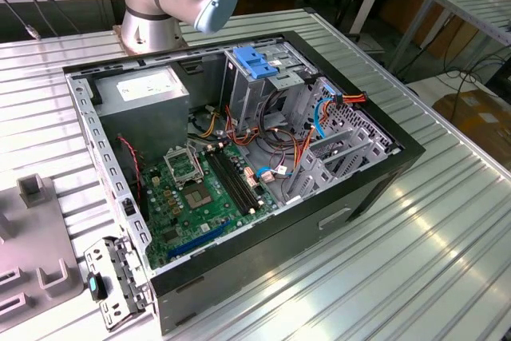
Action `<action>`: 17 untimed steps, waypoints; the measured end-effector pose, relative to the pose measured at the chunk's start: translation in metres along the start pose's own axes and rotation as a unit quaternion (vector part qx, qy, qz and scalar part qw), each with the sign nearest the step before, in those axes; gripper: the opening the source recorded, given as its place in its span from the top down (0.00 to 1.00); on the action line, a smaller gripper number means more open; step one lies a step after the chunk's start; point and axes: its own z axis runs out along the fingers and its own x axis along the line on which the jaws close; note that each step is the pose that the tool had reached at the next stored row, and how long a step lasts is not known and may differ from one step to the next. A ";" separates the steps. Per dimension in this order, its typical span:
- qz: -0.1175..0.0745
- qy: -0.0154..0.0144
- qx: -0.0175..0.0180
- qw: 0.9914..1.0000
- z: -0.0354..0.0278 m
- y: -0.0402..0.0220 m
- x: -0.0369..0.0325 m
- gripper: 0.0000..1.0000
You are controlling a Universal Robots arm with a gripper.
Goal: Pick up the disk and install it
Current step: 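Pick up the disk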
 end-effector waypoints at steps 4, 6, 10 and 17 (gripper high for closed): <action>0.000 0.000 0.000 1.000 0.0001 -0.0042 0.0020 0.63; 0.000 0.000 0.000 1.000 0.0001 -0.0066 0.0034 0.63; 0.000 0.000 0.000 1.000 0.0001 -0.0131 0.0063 0.63; 0.000 0.000 0.000 1.000 0.0003 -0.0260 0.0089 0.63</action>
